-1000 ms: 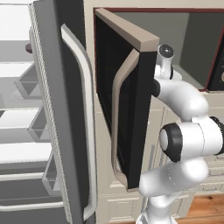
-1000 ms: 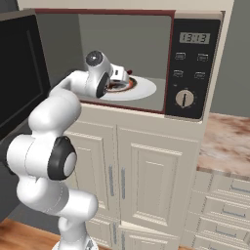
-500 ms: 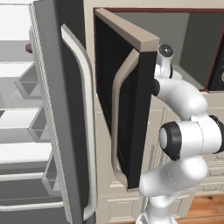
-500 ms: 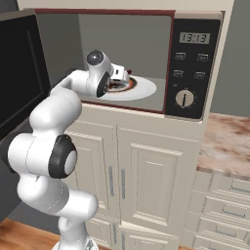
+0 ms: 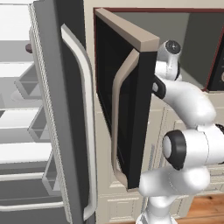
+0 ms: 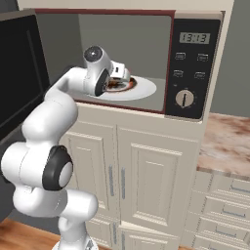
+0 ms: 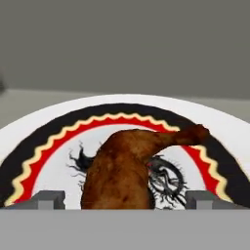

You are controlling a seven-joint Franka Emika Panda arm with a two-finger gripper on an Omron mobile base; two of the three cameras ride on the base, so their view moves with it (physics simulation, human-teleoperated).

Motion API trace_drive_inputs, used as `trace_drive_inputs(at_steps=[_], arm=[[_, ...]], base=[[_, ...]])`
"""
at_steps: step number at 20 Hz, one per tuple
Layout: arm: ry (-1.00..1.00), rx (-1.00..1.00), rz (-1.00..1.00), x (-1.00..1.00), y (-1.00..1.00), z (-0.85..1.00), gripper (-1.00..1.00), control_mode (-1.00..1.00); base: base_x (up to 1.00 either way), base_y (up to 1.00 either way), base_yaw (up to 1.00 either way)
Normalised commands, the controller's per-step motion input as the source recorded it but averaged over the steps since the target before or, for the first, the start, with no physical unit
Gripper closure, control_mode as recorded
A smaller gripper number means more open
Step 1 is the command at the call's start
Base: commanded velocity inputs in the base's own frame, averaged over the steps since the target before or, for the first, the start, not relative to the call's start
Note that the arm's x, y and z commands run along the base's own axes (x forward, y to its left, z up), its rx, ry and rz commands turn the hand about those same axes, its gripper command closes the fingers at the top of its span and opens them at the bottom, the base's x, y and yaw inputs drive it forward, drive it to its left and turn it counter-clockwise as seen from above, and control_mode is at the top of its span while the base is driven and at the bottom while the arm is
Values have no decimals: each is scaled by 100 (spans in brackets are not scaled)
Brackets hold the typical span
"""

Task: Transport the chicken drumstick from the fridge to the microwave and turn on the microwave.

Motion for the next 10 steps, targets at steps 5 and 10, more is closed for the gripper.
trace_drive_inputs(at_steps=[5,10], arm=[[-7,0,0,-94,-15,10,-100,-100],[-10,0,0,-80,0,25,-100,-100]], base=[[0,0,0],[0,0,0]])
